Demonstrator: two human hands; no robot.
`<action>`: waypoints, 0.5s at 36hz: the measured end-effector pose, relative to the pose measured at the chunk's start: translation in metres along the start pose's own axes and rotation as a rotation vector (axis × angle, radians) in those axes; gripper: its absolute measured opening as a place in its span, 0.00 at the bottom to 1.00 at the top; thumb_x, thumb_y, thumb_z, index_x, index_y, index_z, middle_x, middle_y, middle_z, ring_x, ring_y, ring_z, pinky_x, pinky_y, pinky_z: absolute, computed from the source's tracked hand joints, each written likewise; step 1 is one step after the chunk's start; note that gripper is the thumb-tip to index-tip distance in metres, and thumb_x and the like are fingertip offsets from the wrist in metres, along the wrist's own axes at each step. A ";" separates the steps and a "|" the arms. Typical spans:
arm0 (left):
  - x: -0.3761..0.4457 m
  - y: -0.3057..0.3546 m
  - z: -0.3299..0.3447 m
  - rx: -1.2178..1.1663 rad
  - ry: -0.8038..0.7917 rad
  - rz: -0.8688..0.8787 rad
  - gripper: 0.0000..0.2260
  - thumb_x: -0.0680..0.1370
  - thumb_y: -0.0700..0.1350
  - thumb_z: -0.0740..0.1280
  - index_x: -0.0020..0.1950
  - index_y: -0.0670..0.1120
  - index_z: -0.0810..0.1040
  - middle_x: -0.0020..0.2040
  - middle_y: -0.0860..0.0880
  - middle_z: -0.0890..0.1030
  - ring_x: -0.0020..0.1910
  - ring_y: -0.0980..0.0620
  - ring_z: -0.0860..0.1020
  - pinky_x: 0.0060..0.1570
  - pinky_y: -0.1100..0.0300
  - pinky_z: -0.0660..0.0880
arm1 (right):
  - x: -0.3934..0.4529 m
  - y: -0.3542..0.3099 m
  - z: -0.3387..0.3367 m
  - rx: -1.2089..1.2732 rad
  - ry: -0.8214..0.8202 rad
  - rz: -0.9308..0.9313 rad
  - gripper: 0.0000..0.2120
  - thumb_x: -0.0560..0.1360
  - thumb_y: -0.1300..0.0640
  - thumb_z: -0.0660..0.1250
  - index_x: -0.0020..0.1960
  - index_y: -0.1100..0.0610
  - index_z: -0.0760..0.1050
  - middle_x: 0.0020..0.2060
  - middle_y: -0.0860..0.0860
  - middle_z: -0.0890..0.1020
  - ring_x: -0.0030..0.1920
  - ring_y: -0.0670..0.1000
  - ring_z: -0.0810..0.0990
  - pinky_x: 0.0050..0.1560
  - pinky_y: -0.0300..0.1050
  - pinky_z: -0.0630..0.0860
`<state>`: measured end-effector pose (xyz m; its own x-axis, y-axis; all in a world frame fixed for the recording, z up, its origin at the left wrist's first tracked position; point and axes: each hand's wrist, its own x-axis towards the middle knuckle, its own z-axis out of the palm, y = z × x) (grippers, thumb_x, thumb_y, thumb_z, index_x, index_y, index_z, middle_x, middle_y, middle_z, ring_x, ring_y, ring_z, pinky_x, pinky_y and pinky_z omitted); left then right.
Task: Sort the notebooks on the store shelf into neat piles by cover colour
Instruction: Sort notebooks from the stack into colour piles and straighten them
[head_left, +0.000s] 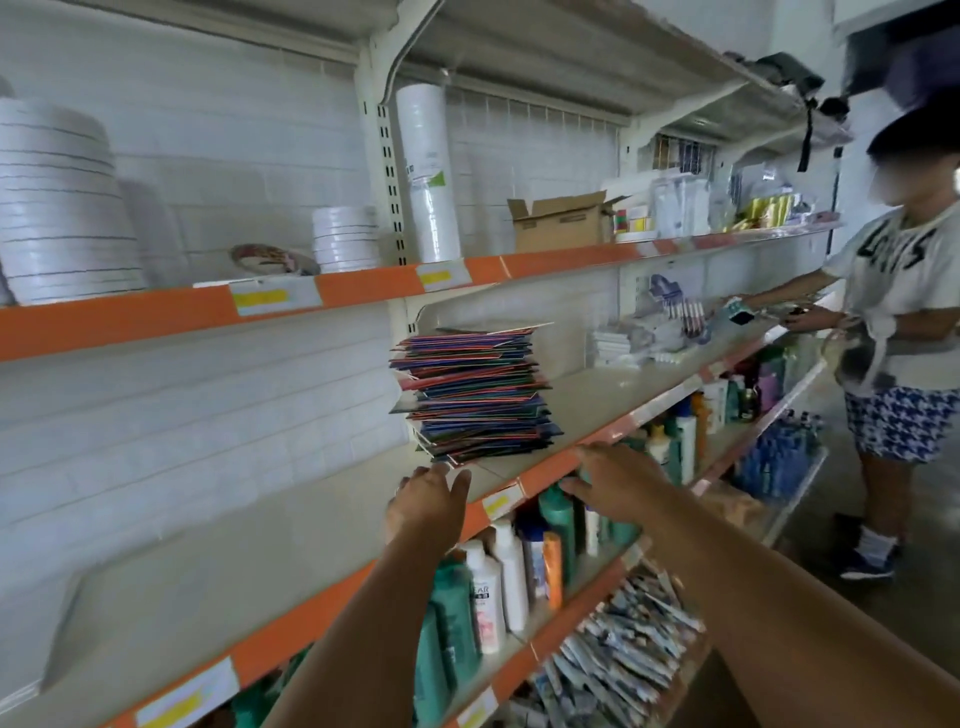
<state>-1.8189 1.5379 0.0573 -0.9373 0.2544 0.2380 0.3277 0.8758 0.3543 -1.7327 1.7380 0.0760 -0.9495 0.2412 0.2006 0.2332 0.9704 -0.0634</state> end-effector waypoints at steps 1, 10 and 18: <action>0.005 0.007 0.001 0.005 0.012 0.004 0.21 0.82 0.59 0.51 0.70 0.50 0.69 0.66 0.47 0.73 0.65 0.46 0.71 0.60 0.52 0.70 | 0.005 0.006 -0.002 -0.007 0.006 -0.001 0.26 0.79 0.40 0.57 0.72 0.53 0.64 0.66 0.53 0.73 0.65 0.55 0.72 0.62 0.49 0.70; 0.071 0.055 0.007 -0.001 0.139 0.035 0.17 0.81 0.56 0.55 0.65 0.48 0.70 0.62 0.47 0.74 0.61 0.46 0.74 0.56 0.51 0.75 | 0.059 0.046 -0.028 -0.066 0.046 0.009 0.24 0.80 0.44 0.56 0.72 0.54 0.63 0.65 0.55 0.73 0.63 0.56 0.73 0.61 0.51 0.70; 0.129 0.089 -0.003 -0.080 0.280 0.065 0.19 0.81 0.51 0.61 0.70 0.48 0.66 0.66 0.47 0.72 0.66 0.45 0.70 0.59 0.49 0.74 | 0.123 0.064 -0.039 -0.039 0.084 -0.015 0.24 0.81 0.45 0.57 0.73 0.54 0.61 0.67 0.55 0.72 0.64 0.56 0.71 0.62 0.49 0.69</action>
<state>-1.9103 1.6477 0.1219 -0.8483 0.1762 0.4993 0.4049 0.8236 0.3972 -1.8265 1.8299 0.1349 -0.9324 0.2256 0.2824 0.2289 0.9732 -0.0217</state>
